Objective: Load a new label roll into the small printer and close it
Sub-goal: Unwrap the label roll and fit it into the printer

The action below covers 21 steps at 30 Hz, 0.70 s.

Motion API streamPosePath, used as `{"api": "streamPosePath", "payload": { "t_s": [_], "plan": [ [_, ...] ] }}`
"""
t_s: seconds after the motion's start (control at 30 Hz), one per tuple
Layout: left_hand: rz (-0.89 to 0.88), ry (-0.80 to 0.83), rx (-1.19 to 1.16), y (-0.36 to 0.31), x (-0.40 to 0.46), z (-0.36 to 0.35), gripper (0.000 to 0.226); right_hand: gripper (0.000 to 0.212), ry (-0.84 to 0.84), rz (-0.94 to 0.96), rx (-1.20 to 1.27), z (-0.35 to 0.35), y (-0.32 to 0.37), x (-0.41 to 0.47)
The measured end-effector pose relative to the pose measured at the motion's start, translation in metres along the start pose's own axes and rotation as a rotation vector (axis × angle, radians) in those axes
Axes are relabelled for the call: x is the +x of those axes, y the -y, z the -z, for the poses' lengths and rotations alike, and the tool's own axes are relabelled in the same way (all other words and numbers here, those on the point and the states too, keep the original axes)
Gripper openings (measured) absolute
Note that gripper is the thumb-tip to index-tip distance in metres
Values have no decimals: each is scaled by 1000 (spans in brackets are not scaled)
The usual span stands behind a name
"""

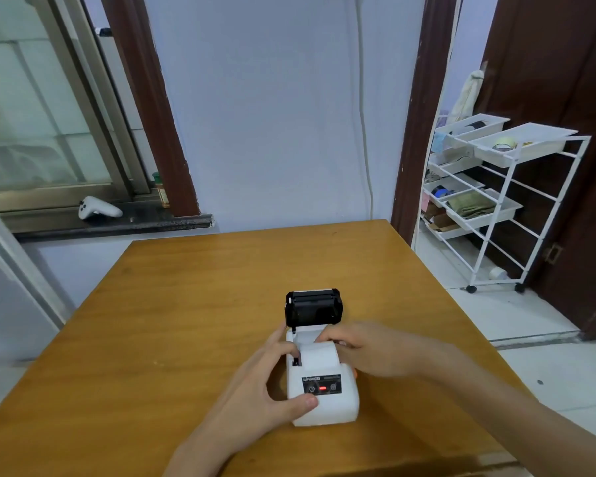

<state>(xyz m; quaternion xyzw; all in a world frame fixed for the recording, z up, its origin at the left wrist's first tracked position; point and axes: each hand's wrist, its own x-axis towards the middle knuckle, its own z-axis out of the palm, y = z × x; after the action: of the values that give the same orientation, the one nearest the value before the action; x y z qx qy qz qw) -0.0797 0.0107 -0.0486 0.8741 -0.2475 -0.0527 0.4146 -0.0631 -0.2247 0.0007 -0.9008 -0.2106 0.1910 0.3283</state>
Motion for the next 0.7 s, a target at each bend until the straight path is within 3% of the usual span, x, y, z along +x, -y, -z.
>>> {"api": "streamPosePath", "payload": {
  "t_s": [0.4, 0.7],
  "plan": [
    [-1, 16, 25, -4, -1, 1, 57, 20, -198, 27, 119, -13, 0, -5],
    [2, 13, 25, -1, -2, -1, 56, 25, -418, -58, -45, -30, -1, -11]
  ]
}}
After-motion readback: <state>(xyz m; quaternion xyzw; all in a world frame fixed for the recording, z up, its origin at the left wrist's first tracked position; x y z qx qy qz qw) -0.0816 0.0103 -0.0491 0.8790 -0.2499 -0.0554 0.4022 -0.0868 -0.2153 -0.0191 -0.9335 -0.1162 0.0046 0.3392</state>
